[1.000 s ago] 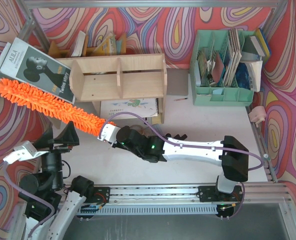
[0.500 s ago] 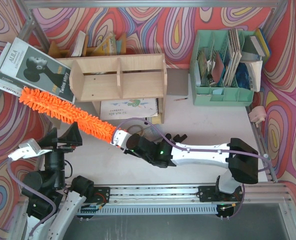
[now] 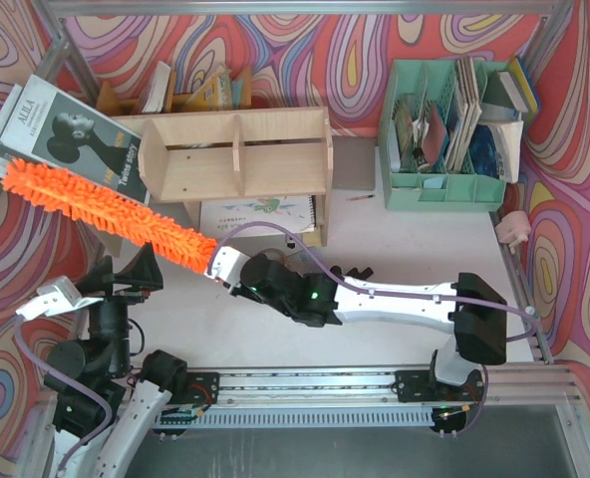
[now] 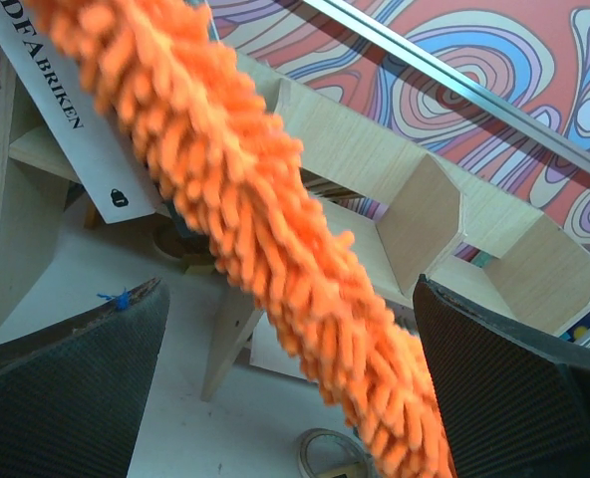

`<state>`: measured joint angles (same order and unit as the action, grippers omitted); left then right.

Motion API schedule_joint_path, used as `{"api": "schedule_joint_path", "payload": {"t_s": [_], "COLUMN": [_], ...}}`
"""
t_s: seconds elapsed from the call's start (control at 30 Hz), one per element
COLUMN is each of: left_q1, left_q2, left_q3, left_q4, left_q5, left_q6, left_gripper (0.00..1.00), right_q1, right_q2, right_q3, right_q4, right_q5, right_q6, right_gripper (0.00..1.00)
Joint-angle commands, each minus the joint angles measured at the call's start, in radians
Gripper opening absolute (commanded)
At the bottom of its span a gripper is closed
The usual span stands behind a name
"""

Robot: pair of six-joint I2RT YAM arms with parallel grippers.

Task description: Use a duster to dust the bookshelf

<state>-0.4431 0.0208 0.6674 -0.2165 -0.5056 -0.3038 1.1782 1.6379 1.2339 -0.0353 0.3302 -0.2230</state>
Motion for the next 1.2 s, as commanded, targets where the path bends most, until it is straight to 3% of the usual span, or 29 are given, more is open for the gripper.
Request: {"api": "schedule_joint_path", "payload": {"t_s": [0.0,0.23,0.63,1.0,1.17], "left_q1": [0.008,0.008,0.011,0.012,0.013], "left_q2": [-0.015,-0.016,0.009,-0.016,-0.016], "left_q3": [-0.006,-0.008,-0.011,-0.021,-0.02], "left_q4": [0.002,0.0,0.005,0.014,0.028], "left_q5": [-0.02,-0.033,-0.024,-0.102,-0.063], "left_q6": [-0.004,-0.004,-0.011,-0.012,-0.009], "left_gripper": [0.98,0.98,0.98,0.98,0.99], "right_q1": [0.003,0.001,0.001,0.001,-0.008], "right_q2": [0.07,0.122,-0.168,-0.257,-0.228], "right_q3": [0.119,0.142,-0.176,-0.123,-0.122], "right_q4": [0.103,0.055,-0.028,0.098,0.253], "right_q5": [0.008,0.038,0.077,0.185,0.278], "right_q6": [-0.039,-0.042,0.021,-0.304,-0.5], "right_gripper": [0.0,0.0,0.0,0.0,0.0]}}
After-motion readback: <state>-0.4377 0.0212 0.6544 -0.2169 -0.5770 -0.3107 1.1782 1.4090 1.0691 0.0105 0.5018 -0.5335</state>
